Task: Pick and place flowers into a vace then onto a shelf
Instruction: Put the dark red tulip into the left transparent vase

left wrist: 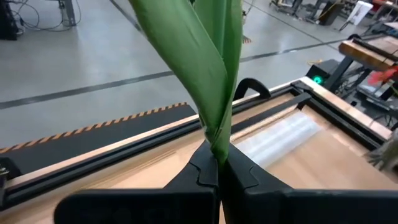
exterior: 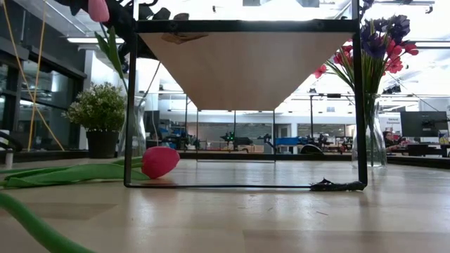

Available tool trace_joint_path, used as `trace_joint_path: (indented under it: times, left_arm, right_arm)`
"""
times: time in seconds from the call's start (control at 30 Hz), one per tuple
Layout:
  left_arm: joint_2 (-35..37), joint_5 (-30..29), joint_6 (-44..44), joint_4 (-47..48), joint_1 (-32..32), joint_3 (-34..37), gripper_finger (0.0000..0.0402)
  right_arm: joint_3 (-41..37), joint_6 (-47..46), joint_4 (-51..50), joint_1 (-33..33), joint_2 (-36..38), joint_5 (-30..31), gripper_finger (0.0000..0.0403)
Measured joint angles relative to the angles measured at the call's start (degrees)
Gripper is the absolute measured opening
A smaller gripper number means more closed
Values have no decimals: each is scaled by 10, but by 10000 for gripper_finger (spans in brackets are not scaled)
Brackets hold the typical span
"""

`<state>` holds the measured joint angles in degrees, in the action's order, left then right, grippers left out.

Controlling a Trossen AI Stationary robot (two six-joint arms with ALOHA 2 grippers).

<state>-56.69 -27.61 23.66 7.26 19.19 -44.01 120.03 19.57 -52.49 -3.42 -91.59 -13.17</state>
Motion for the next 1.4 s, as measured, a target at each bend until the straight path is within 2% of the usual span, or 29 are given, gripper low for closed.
trace_joint_path:
  times: [0.6,0.83,1.4]
  left_arm:
    - [0,-2,6,37,-1,0,31]
    - [0,-2,8,41,-1,0,69]
    - [0,48,9,64,-1,0,70]
  right_arm:
    - [0,-11,0,0,0,-2,207]
    - [0,-11,0,0,0,-2,207]
    - [0,-11,0,0,0,-2,205]
